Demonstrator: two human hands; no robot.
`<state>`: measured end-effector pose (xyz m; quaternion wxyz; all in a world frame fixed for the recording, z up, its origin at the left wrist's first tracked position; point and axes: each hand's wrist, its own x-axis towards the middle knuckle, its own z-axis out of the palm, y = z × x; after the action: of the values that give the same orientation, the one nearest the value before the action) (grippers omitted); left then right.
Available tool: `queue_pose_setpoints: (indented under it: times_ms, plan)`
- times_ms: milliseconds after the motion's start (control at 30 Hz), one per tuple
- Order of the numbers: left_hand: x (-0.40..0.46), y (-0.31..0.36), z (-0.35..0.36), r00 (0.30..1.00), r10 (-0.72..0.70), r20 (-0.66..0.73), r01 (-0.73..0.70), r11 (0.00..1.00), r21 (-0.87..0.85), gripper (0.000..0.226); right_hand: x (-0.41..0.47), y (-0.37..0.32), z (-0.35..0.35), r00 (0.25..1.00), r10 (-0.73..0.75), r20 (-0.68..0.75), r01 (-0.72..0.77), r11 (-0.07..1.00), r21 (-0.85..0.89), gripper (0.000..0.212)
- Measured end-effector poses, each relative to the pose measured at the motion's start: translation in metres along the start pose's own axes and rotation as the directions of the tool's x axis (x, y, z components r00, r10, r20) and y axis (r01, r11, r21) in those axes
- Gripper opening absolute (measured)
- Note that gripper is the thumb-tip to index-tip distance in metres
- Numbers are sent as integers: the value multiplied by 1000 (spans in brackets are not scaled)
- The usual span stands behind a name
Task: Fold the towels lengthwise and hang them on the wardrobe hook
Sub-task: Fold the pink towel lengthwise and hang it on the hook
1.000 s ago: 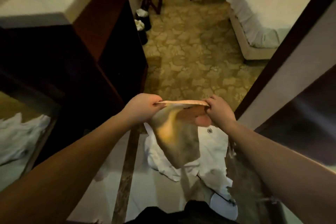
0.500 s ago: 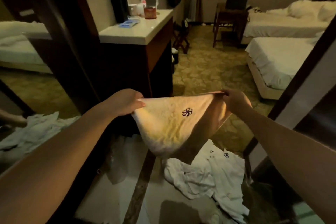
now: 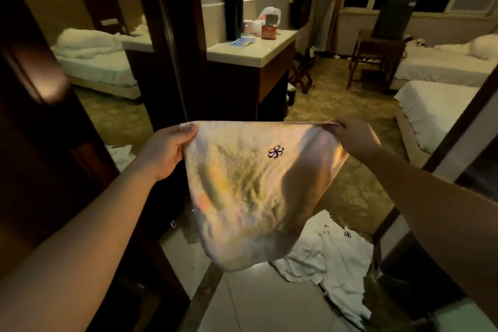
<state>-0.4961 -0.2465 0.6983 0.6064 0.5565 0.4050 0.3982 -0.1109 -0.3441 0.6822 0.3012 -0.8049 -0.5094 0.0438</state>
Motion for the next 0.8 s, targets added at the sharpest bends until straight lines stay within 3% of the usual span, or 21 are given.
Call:
queue_pose_setpoints:
  times_ms: [100, 233, 433, 600, 700, 800]
  plan:
    - [-45, 0, -4, 994, -21, -107, 11, 995, -99, 19, -29, -15, -6, 1000, -24, 21, 24, 1000, -17, 36]
    - [-129, -4, -3, 956, -101, -275, 50, 981, -186, 17, -90, -41, -13, 980, -78, 184, 87, 995, -44, 48]
    - [-255, 3, 0, 899, -167, -404, 71, 968, -243, 16, -186, -82, -25, 918, -126, 377, 95, 991, 99, 36]
    - [-363, 22, 0, 847, -147, -511, 28, 972, -233, 12, -265, -128, -44, 785, -263, 562, 42, 926, 374, 51]
    - [-423, 31, 3, 827, -114, -551, 7, 981, -192, 18, -325, -163, -58, 732, -401, 550, 110, 867, 486, 32]
    - [-483, 36, 3, 822, -55, -567, -13, 993, -116, 9, -382, -194, -68, 624, -509, 593, 62, 789, 611, 24]
